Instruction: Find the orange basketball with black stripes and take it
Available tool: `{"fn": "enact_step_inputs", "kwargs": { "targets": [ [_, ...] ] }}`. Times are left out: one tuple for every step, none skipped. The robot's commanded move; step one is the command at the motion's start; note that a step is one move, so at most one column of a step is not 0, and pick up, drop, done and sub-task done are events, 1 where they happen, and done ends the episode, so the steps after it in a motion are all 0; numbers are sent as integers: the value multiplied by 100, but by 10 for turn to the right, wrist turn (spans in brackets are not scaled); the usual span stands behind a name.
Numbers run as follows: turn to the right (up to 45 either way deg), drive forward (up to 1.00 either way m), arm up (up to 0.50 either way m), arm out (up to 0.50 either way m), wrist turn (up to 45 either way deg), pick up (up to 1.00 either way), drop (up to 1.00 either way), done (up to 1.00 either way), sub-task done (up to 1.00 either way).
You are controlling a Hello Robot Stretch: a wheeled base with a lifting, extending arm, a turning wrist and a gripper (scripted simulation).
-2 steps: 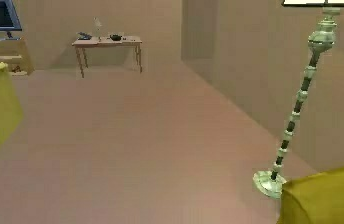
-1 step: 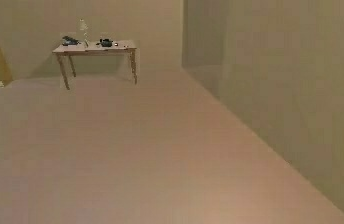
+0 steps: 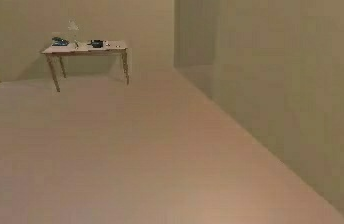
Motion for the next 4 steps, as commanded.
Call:
{"fn": "enact_step_inputs", "kwargs": {
  "targets": [
    [-450,0,0,0,0,0,0,0,0],
    [-450,0,0,0,0,0,0,0,0],
    [-150,0,0,0,0,0,0,0,0],
    [0,5,0,0,0,0,0,0,0]
  ]
}}
